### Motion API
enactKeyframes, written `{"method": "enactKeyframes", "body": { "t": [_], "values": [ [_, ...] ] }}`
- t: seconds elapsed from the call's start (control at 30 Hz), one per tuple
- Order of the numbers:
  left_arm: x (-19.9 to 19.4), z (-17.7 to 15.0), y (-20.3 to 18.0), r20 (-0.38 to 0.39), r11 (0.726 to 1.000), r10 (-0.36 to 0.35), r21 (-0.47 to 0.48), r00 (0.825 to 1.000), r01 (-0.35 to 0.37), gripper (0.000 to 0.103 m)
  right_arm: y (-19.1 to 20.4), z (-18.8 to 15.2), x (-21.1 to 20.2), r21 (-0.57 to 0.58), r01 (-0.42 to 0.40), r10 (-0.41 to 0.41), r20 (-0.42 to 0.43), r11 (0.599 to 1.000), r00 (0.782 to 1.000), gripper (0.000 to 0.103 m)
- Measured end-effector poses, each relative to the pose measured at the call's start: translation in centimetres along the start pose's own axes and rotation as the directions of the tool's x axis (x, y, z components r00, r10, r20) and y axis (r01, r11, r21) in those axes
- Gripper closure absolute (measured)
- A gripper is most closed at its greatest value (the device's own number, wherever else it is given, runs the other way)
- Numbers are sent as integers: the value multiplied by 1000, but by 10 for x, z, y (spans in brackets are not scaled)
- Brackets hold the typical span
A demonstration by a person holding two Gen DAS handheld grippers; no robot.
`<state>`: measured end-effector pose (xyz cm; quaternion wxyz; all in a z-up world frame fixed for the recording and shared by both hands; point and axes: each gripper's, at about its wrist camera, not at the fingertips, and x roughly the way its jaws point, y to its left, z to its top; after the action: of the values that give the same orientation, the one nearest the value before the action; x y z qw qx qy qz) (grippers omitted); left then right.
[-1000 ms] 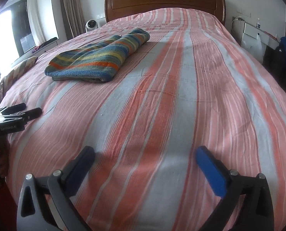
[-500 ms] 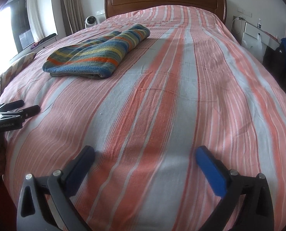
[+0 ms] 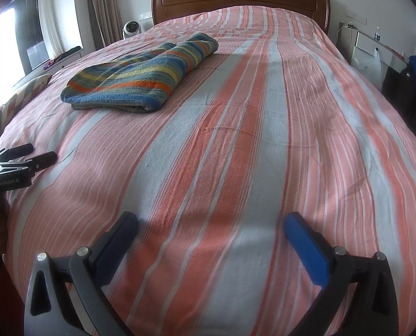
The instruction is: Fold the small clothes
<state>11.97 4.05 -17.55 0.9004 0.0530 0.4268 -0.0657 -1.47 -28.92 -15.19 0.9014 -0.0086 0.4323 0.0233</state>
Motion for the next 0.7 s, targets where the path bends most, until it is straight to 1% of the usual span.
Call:
{"method": "enactKeyframes", "body": {
  "t": [0.7],
  "values": [
    [1, -1, 0, -9, 1000, 0, 5, 1000, 0, 1, -1, 0, 1, 3, -7, 7, -6, 1000, 1000, 0]
  ]
}}
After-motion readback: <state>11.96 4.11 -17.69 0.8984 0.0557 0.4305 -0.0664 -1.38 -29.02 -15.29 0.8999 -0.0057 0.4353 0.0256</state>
